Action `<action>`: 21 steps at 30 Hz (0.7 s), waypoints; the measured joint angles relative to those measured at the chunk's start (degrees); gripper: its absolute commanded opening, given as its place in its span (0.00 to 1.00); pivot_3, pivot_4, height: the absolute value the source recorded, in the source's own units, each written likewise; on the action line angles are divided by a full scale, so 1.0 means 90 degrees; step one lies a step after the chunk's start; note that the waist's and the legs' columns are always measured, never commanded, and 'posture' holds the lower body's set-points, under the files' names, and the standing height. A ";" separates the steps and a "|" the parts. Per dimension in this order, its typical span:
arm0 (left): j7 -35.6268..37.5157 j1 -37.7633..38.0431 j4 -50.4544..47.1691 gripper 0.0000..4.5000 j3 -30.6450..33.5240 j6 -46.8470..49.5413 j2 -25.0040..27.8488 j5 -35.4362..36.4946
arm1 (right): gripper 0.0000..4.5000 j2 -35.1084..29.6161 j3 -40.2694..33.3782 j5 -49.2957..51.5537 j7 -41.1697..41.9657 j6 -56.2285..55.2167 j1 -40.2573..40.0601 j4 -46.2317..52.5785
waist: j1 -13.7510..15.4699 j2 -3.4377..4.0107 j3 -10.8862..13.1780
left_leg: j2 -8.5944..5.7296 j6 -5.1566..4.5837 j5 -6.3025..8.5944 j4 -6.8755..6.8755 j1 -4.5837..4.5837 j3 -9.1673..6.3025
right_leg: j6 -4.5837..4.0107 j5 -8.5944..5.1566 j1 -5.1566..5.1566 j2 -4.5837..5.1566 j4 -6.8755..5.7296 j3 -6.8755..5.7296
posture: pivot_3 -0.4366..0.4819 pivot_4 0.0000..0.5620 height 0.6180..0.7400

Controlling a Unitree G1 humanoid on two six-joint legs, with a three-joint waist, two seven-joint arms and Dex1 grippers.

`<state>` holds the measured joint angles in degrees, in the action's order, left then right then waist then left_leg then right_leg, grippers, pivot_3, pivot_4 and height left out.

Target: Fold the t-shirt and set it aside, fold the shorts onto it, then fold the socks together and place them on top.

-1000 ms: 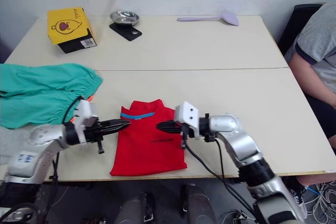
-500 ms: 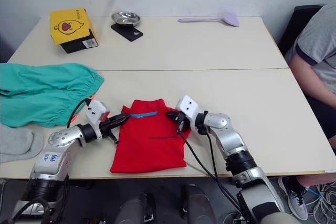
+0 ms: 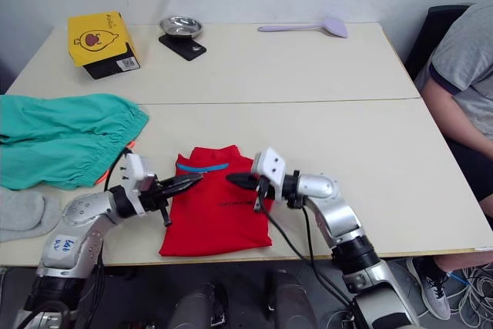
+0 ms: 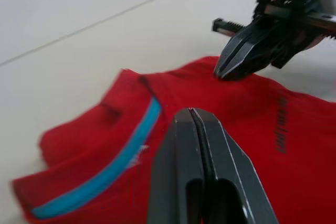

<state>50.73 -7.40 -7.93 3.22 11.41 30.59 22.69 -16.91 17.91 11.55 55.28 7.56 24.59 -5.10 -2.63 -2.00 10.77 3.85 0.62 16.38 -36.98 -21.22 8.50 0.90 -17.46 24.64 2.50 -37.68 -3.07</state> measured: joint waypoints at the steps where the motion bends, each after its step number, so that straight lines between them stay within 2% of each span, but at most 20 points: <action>1: -0.0030 0.0021 0.0006 0.00 -0.0019 -0.0056 -0.0045 -0.0072 | 0.00 0.0012 0.0079 -0.0090 -0.0023 -0.0007 -0.0063 -0.0012 | 0.0002 0.0000 0.0000 | 0.0000 -0.0004 0.0002 -0.0001 0.0000 0.0000 | 0.0000 0.0000 0.0000 0.0000 0.0000 0.0000 | 0.48 0.27 1.00; 8: -0.0418 0.0505 0.0631 0.00 -0.0109 -0.0823 -0.0152 -0.0701 | 0.00 -0.0279 0.0032 -0.0329 -0.0025 -0.0916 -0.0278 -0.0462 | 0.0012 -0.0002 -0.0002 | -0.0001 -0.0017 0.0010 0.0001 0.0004 -0.0001 | 0.0000 0.0000 -0.0005 0.0001 0.0010 0.0000 | 0.48 0.27 1.00; 14: -0.0257 0.0815 0.0643 0.00 0.0293 -0.1028 -0.0221 -0.0227 | 0.00 -0.0733 -0.0613 0.0280 0.0411 -0.0640 -0.0438 -0.0603 | 0.0103 -0.0005 -0.0003 | -0.0002 -0.0029 0.0013 -0.0001 0.0003 -0.0003 | 0.0002 0.0002 -0.0010 0.0006 0.0016 -0.0001 | 0.48 0.27 1.00; 15: -0.0183 0.0857 0.0477 0.04 0.0332 -0.0918 -0.0221 -0.0021 | 0.00 -0.0774 -0.0682 0.0522 0.0513 -0.0316 -0.0485 -0.0425 | 0.0104 -0.0003 -0.0002 | -0.0001 -0.0028 0.0013 0.0001 0.0001 -0.0004 | 0.0002 0.0002 -0.0007 0.0006 0.0016 -0.0001 | 0.48 0.27 1.00; 17: -0.0035 0.0873 0.0049 0.14 0.0378 -0.0588 -0.0118 0.0377 | 0.08 -0.0845 -0.0879 0.1060 0.0537 0.0577 -0.0512 0.0033 | 0.0100 -0.0001 -0.0001 | 0.0000 -0.0027 0.0013 0.0004 0.0001 -0.0006 | 0.0001 0.0002 -0.0005 0.0005 0.0015 -0.0001 | 0.48 0.27 1.00; 19: 0.0146 0.0908 -0.0446 0.27 0.0425 -0.0224 0.0258 0.0652 | 0.21 -0.1106 -0.1153 0.1641 0.0280 0.1905 -0.0438 0.0548 | 0.0076 0.0004 0.0002 | 0.0002 -0.0025 0.0013 0.0004 0.0000 -0.0006 | 0.0000 0.0001 -0.0002 0.0005 0.0014 0.0000 | 0.48 0.27 1.00; 21: 0.0293 0.1035 -0.0925 0.41 0.0660 0.0072 0.0661 0.0908 | 0.36 -0.1756 -0.1449 0.2331 0.0157 0.3434 -0.0337 0.1070 | 0.0085 0.0012 0.0007 | 0.0001 -0.0025 0.0014 0.0008 -0.0004 -0.0007 | -0.0006 -0.0002 0.0001 0.0009 0.0017 0.0000 | 0.48 0.27 1.00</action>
<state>53.37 1.91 -16.25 9.17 12.06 36.54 30.86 -32.72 4.87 32.53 56.69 38.46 21.55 4.53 -1.86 -1.89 10.83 3.86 0.39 16.51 -36.91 -21.26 8.44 0.85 -17.48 24.66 2.59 -37.53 -3.07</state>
